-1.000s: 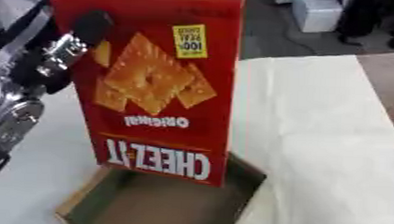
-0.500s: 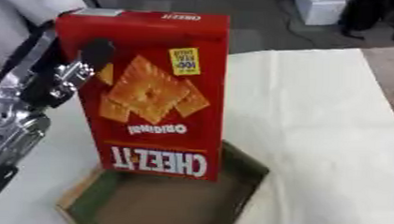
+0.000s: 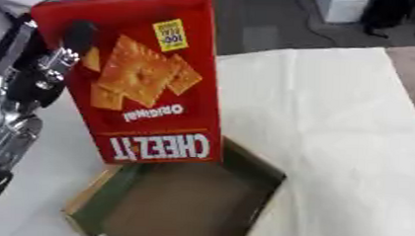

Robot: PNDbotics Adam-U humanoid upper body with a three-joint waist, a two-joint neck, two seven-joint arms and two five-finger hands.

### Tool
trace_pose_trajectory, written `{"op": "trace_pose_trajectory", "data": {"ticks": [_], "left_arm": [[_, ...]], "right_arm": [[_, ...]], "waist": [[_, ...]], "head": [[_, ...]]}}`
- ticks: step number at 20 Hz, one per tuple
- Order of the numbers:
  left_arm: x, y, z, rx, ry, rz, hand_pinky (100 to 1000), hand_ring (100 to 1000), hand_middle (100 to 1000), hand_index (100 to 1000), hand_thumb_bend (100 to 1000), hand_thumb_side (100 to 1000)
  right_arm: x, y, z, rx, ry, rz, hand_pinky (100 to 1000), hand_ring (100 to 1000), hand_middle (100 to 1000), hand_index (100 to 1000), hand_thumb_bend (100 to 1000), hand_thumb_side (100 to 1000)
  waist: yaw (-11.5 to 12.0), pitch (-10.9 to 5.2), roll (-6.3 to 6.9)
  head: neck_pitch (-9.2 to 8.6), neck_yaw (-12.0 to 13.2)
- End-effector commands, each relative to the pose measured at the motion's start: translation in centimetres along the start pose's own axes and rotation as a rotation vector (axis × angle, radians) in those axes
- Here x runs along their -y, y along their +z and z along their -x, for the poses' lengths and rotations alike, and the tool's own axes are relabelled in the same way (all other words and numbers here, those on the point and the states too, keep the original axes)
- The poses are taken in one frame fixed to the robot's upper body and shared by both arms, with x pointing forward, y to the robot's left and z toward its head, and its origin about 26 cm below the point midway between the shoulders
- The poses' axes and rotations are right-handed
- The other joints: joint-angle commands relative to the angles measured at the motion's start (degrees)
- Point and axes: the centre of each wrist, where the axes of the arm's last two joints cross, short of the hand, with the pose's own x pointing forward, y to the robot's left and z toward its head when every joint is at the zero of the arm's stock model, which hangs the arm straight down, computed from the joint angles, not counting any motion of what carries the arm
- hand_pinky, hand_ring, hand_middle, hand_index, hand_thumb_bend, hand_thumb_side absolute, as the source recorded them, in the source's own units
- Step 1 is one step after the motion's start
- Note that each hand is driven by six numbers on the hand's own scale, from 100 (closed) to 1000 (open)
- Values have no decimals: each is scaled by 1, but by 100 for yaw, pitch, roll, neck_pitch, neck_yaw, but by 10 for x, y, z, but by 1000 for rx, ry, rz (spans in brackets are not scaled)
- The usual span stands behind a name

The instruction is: Pick up objects on the table and place them in the box.

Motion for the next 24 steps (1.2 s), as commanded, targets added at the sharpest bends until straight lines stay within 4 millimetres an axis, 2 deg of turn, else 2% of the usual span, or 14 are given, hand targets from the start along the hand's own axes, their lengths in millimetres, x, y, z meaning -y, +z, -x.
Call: {"op": "trace_pose_trajectory", "data": {"ticks": [1,2,3,4,6,8,11,16,24], "left_arm": [[-6,-2,-12,60,-73,129,584,477,758,665,100,743],[-7,-2,-13,74,-103,209,776,674,930,882,100,946],[-6,-2,-14,88,-145,319,828,742,982,938,100,997],[-7,-1,-15,96,-181,419,844,762,1000,956,100,1000],[-10,-1,-13,98,-219,567,847,762,1000,961,100,1000],[-15,-2,-10,93,-222,617,852,762,1000,966,100,1000],[-20,-1,-9,94,-208,626,873,776,1000,993,100,1000],[-21,-1,-9,121,-183,666,985,871,1000,1000,152,1000],[-25,1,-5,105,-182,656,996,873,1000,1000,152,1000]], "right_arm": [[6,-4,-3,22,21,0,515,722,813,797,100,613],[6,-4,-3,22,21,0,515,722,813,796,100,613],[6,-4,-3,23,21,0,515,722,813,797,100,613],[6,-4,-3,23,21,0,515,722,813,797,100,614],[6,-4,-3,22,21,0,515,722,813,797,100,614],[6,-4,-3,22,21,1,515,722,813,796,100,614],[6,-4,-3,21,22,2,515,721,813,796,100,614],[6,-4,-3,20,21,3,516,721,812,795,100,615],[6,-4,-3,20,20,3,516,721,812,794,100,616]], "waist": [[13,-78,-37],[12,-79,-36],[11,-78,-35],[13,-79,-35],[18,-81,-34],[21,-87,-32],[18,-107,-25],[17,-147,-10],[9,-180,-6]], "head": [[50,59],[56,61],[63,64],[70,63],[88,58],[114,47],[156,16],[185,-40],[150,-74]]}}
